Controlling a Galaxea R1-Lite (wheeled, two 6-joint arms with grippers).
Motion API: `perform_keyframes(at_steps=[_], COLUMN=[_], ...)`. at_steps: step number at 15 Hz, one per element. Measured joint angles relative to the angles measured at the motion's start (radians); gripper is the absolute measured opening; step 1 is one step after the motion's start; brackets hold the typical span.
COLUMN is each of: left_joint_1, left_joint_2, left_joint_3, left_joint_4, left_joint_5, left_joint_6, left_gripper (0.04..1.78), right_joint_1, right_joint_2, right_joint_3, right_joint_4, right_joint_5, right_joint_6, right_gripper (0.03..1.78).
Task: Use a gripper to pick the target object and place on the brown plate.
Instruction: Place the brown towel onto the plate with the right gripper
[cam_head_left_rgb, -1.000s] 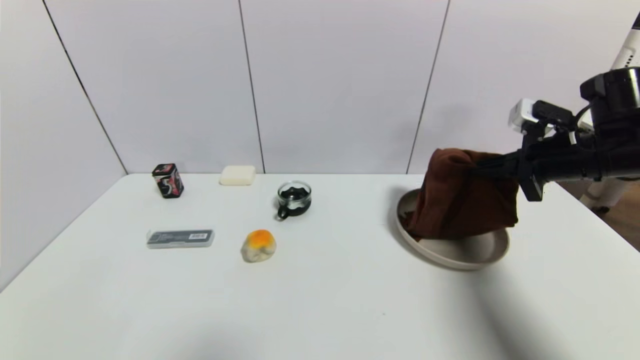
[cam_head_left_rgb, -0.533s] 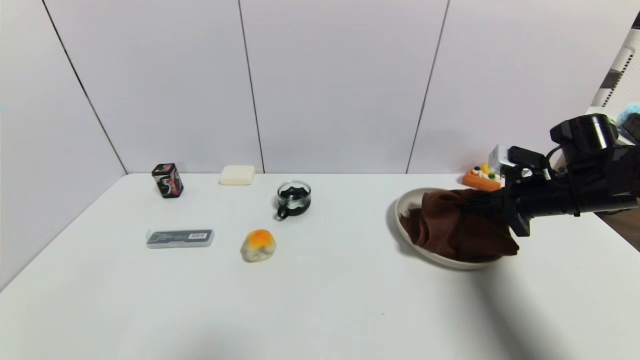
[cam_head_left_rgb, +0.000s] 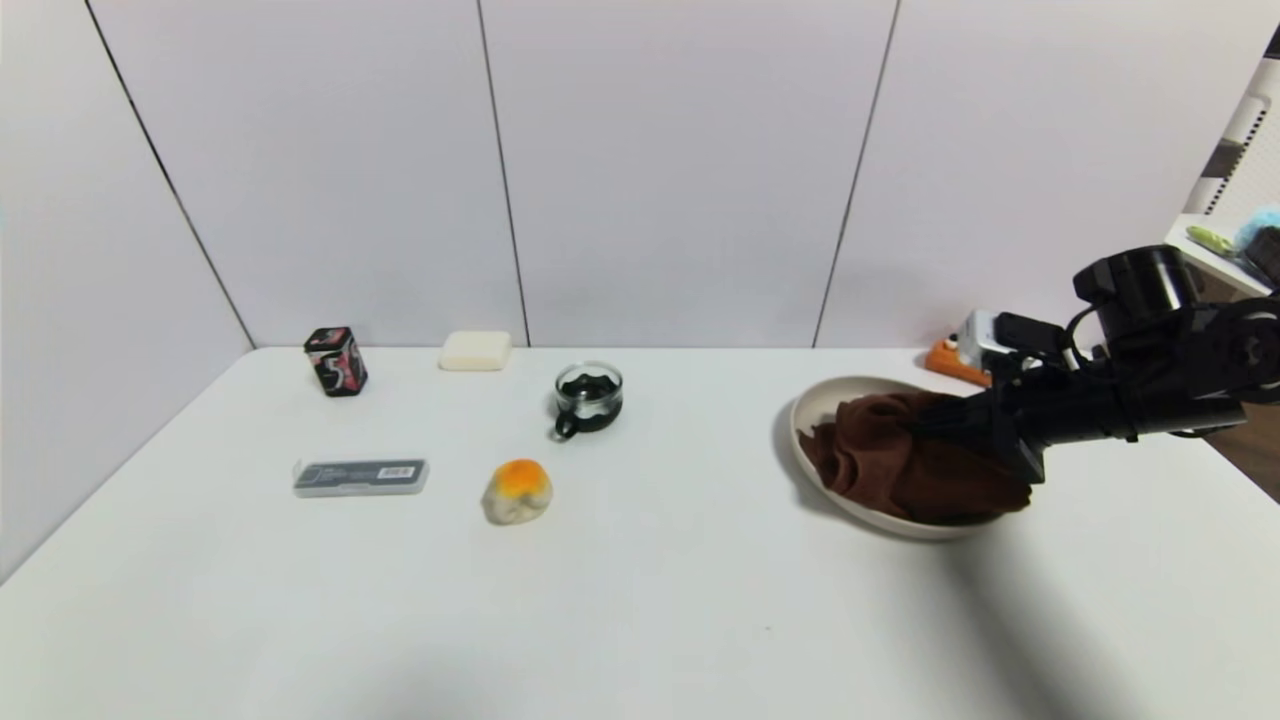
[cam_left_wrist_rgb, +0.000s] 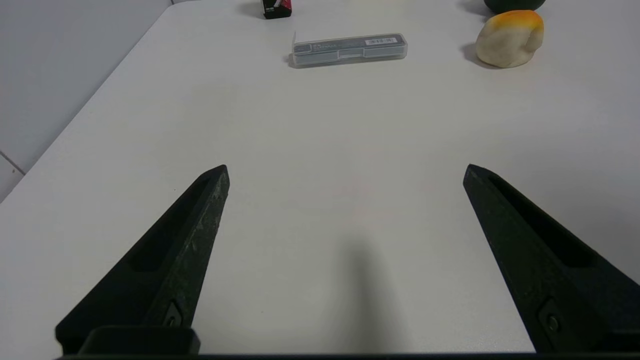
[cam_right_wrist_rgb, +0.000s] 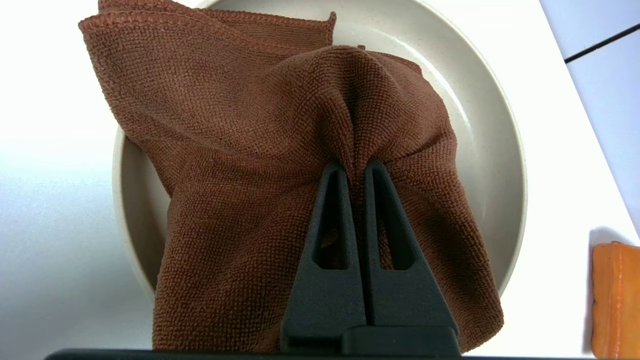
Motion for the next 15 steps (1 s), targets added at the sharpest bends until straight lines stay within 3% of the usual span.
perform_keyframes(at_steps=[8, 11, 15], left_joint_1=[0.0, 0.0, 0.0], left_joint_2=[0.0, 0.0, 0.0], left_joint_3=[0.0, 0.0, 0.0], left_joint_4=[0.0, 0.0, 0.0], left_joint_5=[0.0, 0.0, 0.0], left_joint_6=[0.0, 0.0, 0.0], left_gripper=[1.69, 1.69, 1.69], right_joint_1=[0.01, 0.014, 0.016], right_joint_2=[-0.017, -0.014, -0.01], right_joint_3=[-0.038, -0.04, -0.055], right_joint_4=[0.001, 0.003, 0.003], right_joint_5=[0.004, 0.0, 0.003], right_joint_6=[0.004, 0.004, 0.003], right_gripper=[0.1, 0.62, 1.06])
